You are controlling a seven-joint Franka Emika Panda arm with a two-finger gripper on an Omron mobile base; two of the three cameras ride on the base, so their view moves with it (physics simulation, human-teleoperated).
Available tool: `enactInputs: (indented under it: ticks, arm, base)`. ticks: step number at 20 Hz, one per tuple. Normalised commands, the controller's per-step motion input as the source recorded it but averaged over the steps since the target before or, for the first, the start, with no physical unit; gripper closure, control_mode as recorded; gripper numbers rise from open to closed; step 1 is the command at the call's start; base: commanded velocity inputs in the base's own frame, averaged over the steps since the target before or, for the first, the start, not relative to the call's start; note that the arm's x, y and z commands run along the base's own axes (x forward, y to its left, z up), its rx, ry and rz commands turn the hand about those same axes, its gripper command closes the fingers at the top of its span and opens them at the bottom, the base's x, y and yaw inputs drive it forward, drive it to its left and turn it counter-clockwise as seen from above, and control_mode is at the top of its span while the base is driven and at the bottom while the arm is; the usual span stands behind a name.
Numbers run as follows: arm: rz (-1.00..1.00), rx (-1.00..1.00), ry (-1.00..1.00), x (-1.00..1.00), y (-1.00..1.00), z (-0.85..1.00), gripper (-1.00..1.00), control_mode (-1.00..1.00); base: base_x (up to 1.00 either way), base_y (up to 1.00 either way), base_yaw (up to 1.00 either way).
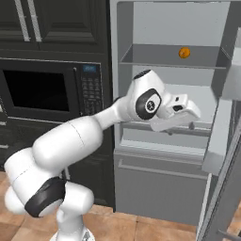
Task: Retrieve the orange and apple from the fridge and place them into the bowl on the dining table.
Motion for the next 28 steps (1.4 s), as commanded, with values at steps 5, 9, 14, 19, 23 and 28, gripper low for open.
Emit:
enactInputs:
  ticks: [5,9,14,19,23,28]
  arm:
    - [-0.01,0.18,-0.49,-0.03,0.98,0.27,-1.0,-1.0]
    - [-0.04,0.21,-0.51,0.0,1.0,0.04,-1.0,-1.0]
    - [0.0,0.16,-0.34,-0.24,1.0,0.0,-1.0,-1.0]
    - [0.04,0.09,-0.18,-0.38,1.0,0.06,-1.0,-1.0]
    - [0.16,0.02,-0.1,-0.57,0.84,0.15,-1.0,-1.0]
    - [0.16,0.02,-0.06,-0.28,0.19,0.03,-1.0,-1.0]
  base:
    - [0.0,0.0,0.0]
    - [0.0,0.0,0.0]
    - [0.0,0.0,0.0]
    - [0.0,0.0,0.0]
    - [0.0,0.0,0.0]
    - [0.0,0.0,0.0]
